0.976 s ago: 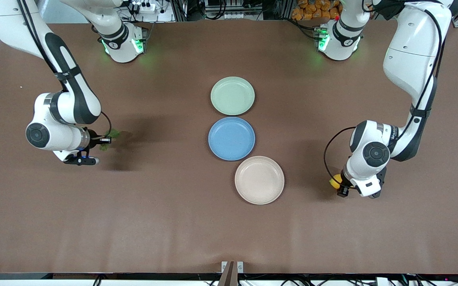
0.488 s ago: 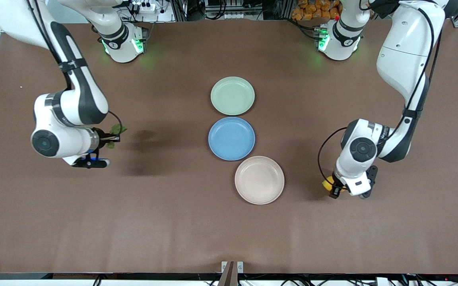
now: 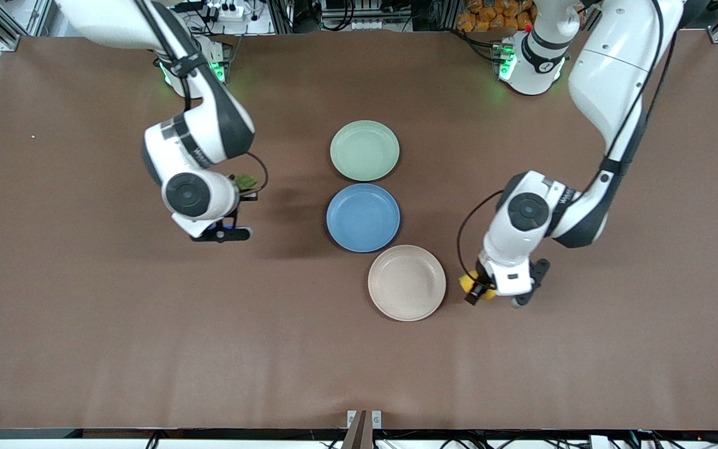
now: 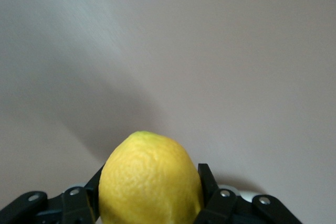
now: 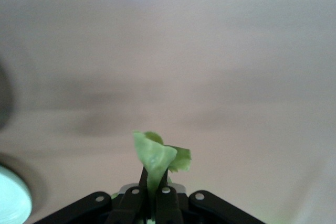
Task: Place lemon and lettuce in plates
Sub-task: 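Carry the lemon to the cream plate while the right gripper carries lettuce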
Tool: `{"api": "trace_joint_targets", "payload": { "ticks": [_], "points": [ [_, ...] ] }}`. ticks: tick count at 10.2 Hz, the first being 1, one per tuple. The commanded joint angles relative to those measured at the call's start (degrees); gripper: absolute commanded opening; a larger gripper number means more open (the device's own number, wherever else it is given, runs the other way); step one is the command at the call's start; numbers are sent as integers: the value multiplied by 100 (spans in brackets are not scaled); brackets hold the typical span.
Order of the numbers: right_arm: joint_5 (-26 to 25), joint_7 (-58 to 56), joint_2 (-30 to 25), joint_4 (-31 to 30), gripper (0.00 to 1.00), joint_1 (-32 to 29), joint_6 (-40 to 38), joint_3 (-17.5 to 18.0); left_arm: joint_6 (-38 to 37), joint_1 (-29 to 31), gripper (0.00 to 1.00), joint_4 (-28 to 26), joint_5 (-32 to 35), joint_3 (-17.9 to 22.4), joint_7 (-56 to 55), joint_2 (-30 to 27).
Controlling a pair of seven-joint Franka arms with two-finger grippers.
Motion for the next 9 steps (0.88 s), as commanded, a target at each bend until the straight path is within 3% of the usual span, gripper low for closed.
{"api": "trace_joint_targets", "payload": {
  "ticks": [1, 5, 9],
  "points": [
    [130, 743, 51, 62, 2, 661, -23, -49, -125, -387, 0, 95, 248, 19, 414, -15],
    [544, 1579, 95, 61, 2, 1618, 12, -58, -116, -722, 0, 306, 179, 19, 2178, 283],
    [676, 3047, 858, 44, 2, 2631, 1328, -58, -116, -881, 0, 903, 134, 19, 2562, 775]
  ]
}}
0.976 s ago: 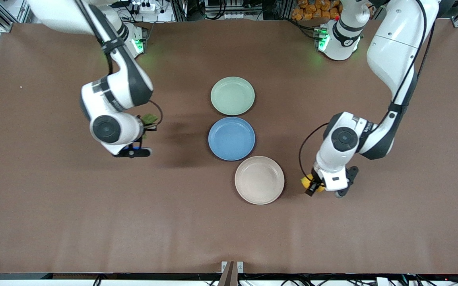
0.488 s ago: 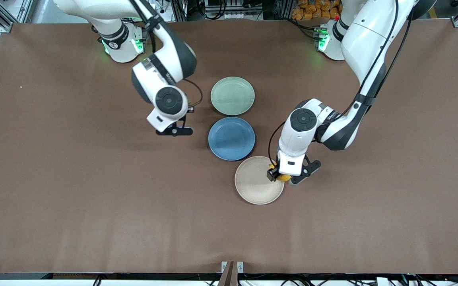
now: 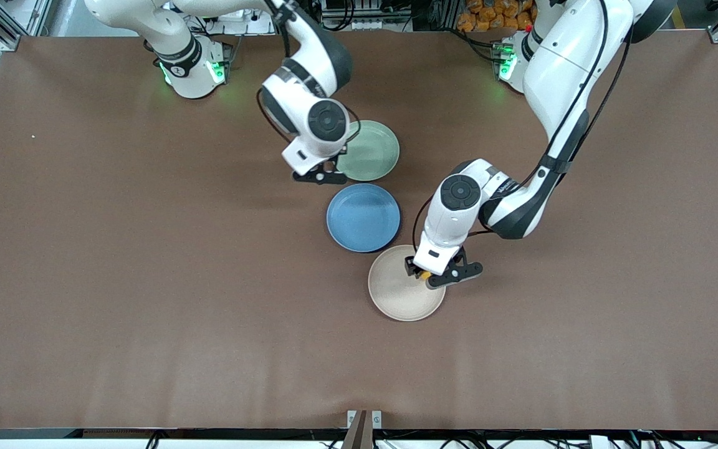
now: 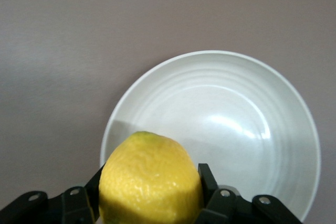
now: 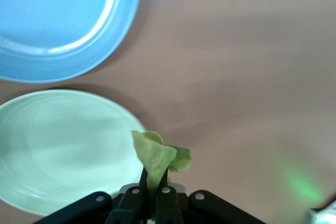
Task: Place lemon and lettuce in plates
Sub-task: 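Carry the lemon to the cream plate while the right gripper carries lettuce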
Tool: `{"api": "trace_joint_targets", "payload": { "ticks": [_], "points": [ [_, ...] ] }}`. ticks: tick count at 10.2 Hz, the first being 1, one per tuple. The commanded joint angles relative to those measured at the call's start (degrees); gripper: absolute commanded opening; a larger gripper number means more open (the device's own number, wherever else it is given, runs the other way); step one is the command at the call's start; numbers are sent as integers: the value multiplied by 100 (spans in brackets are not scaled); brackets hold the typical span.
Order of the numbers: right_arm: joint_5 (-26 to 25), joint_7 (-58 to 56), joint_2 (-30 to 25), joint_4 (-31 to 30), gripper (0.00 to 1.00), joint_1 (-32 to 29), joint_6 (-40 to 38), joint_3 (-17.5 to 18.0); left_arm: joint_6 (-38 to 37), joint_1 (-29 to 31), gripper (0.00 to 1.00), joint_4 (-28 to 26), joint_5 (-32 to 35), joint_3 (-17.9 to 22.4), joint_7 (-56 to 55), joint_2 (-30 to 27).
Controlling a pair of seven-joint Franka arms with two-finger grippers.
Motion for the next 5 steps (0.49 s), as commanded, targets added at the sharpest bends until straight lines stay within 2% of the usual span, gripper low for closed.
{"api": "trace_joint_targets", "payload": {
  "ticks": [1, 3, 4, 5],
  "points": [
    [94, 546, 480, 96, 2, 406, 559, -54, -72, -124, 0, 538, 34, 21, 107, 355],
    [129, 740, 595, 96, 2, 565, 710, -54, -80, -247, 0, 827, 34, 38, 46, 557],
    [347, 906, 630, 96, 3, 652, 797, -54, -72, -247, 0, 829, 34, 39, 37, 584],
    [462, 1021, 709, 96, 3, 714, 955, -54, -72, -265, 33, 829, 34, 39, -33, 584]
  ]
}}
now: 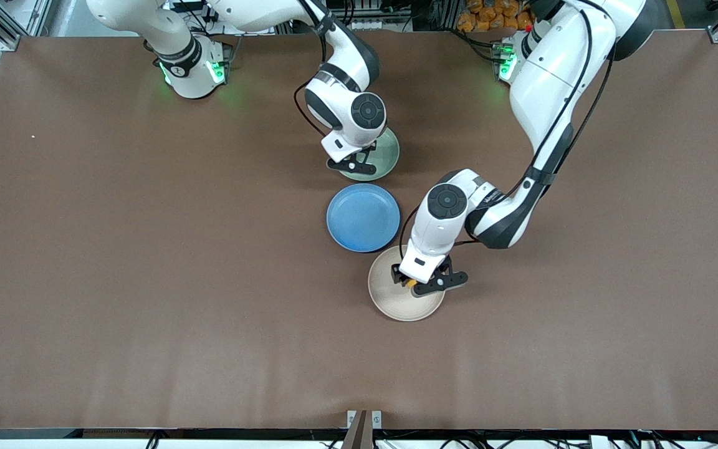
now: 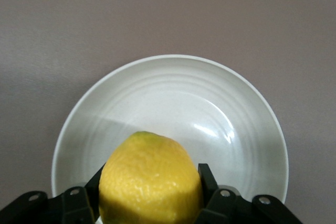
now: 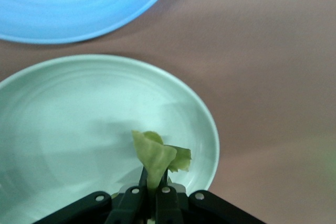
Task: Place lemon and lettuce in plates
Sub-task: 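Open both grippers to drop the lemon and lettuce onto plates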
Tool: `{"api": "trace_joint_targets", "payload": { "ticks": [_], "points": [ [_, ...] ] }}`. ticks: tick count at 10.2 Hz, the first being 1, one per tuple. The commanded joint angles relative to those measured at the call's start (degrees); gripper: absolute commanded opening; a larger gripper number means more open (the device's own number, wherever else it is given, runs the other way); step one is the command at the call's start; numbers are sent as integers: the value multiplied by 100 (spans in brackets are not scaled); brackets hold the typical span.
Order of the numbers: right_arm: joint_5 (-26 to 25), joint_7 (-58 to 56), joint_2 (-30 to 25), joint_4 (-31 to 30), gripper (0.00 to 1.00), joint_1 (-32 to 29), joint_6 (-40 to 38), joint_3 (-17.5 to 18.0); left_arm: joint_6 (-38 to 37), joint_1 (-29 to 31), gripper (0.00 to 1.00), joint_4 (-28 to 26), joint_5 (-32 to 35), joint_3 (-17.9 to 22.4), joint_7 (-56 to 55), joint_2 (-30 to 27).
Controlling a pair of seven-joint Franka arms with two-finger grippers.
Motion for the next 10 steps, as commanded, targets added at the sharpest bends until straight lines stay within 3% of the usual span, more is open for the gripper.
{"api": "trace_joint_targets", "payload": {
  "ticks": [1, 2, 3, 4, 6, 10],
  "points": [
    [246, 354, 139, 87, 10, 137, 284, -47, -71, -81, 99, 227, 34, 44, -184, 81],
    [264, 390, 148, 96, 19, 128, 312, -47, -71, -64, 100, 227, 34, 44, -255, 11],
    [386, 434, 131, 122, 44, 119, 304, -47, -80, -38, 100, 227, 34, 44, -256, -59],
    [492, 530, 104, 166, 99, 102, 252, -56, -80, -29, 100, 227, 42, 44, -273, -69],
    [458, 417, 34, 349, 100, -55, -19, -82, -89, 120, 100, 210, 42, 53, -265, -156],
    [423, -216, -80, 1596, 100, -862, -2679, -100, -924, 1050, 100, 183, 51, 53, -194, -481]
  ]
}}
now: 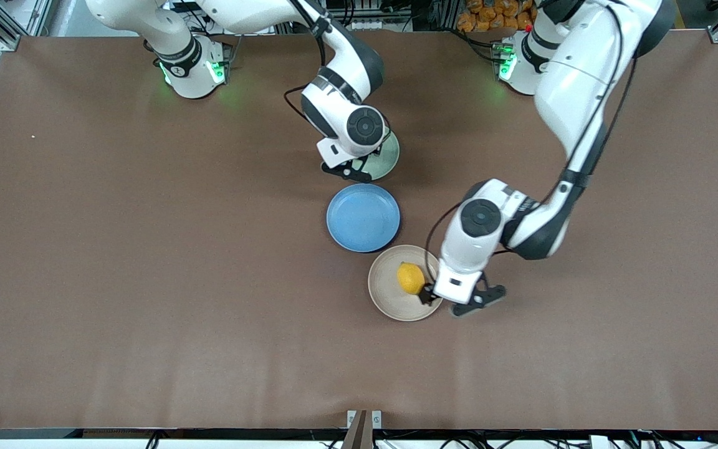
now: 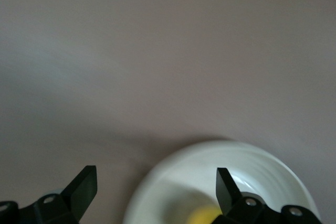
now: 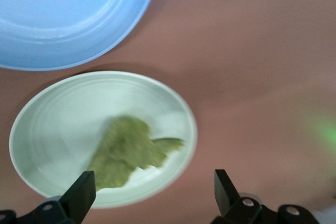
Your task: Place lemon and lettuce in plates
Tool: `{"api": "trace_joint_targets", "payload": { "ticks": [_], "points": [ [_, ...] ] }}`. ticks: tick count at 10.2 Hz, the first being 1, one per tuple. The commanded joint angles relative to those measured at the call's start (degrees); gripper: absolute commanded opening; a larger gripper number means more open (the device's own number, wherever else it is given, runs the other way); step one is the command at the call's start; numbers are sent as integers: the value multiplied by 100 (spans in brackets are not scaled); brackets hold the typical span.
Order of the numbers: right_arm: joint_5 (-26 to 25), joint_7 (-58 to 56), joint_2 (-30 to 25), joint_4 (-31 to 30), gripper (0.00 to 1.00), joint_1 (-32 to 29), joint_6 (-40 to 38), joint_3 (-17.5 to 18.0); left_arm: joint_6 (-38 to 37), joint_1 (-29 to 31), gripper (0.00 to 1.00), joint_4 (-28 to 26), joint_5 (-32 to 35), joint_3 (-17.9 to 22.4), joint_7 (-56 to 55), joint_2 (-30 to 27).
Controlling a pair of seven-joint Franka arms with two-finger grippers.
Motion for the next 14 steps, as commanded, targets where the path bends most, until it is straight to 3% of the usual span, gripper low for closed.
{"api": "trace_joint_targets", "payload": {
  "ticks": [1, 3, 6, 10, 12, 13, 14],
  "points": [
    [56, -181, -177, 495, 100, -584, -1174, 3, -191, 544, 100, -129, 60, -37, -28, -194],
    [64, -207, -397, 514, 100, -1172, -1791, -120, -200, 791, 100, -156, 60, -37, 7, -150],
    [-14, -626, -451, 558, 100, -2069, -2127, -129, -560, 1010, 100, -121, -192, -80, 17, -211],
    [-1128, -1630, -547, 645, 100, -2844, -2593, -129, -1324, 1485, 100, -356, -983, -89, -499, -649],
    [-1900, -1779, -740, 925, 100, -3020, -2611, -129, -1273, 1548, 100, -1162, -1467, -89, -660, -1131],
    [-2357, -2128, -767, 1144, 100, -3047, -2611, -121, -1090, 1548, 100, -1723, -1713, -89, -660, -1508],
    [-2466, -2453, -767, 1303, 100, -3126, -2603, -138, -670, 1548, 100, -2495, -1854, -89, -660, -2017]
  ]
}}
